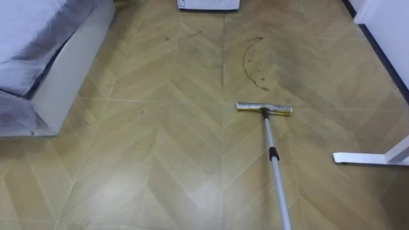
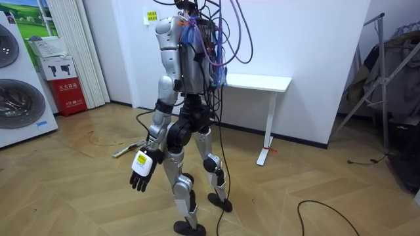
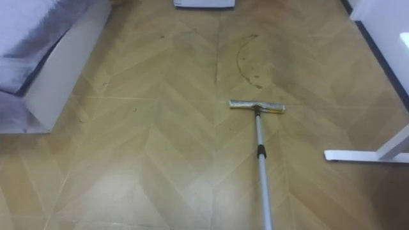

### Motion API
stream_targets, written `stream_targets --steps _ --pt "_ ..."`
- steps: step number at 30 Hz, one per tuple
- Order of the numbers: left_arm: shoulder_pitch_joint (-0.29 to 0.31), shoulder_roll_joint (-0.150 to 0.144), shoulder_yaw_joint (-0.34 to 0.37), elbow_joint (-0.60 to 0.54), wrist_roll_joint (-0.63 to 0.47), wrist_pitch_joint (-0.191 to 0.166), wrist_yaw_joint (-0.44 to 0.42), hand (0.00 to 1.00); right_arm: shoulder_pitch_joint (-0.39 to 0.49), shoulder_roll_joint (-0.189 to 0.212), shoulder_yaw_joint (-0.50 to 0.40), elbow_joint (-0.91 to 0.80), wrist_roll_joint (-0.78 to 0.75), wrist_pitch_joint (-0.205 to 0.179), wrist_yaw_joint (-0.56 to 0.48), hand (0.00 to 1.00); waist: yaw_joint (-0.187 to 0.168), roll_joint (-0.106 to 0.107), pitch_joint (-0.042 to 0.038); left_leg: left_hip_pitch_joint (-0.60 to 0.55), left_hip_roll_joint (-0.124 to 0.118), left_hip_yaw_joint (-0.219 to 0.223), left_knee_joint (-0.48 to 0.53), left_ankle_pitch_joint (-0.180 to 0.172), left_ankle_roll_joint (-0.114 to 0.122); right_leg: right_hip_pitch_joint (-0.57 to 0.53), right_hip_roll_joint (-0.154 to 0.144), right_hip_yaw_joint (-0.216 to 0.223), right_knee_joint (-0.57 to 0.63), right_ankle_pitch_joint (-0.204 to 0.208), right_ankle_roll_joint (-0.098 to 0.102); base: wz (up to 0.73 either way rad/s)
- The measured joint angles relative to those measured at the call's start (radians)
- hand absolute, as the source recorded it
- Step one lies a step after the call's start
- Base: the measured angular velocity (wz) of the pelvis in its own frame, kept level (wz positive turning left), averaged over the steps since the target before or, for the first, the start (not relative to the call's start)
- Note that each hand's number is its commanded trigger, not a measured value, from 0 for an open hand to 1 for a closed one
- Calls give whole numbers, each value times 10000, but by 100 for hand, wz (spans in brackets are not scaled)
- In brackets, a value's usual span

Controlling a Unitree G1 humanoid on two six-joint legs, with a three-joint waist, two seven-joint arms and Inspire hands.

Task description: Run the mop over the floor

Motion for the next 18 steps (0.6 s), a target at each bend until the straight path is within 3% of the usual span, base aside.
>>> stream_targets --steps 7,12,18 --pt "-26 -13 105 282 41 -2 0 0 34 -35 -75 116 -23 -117 -40 100 -8 33 -9 -536 0 -52 148 6 9 -439 -1 -131 20 -1 0 2" --pt "-149 -26 143 449 22 274 2 0 -24 -34 -72 94 42 -107 -93 100 -48 23 -50 -1251 -4 -258 378 25 39 -1025 2 -354 147 -2 -2 14" --pt "-871 -25 -314 1144 -603 310 349 0 -424 -33 -35 400 620 -113 -411 100 -56 106 46 -2478 -23 -705 1063 44 99 -2090 -30 -536 922 -183 -5 20"
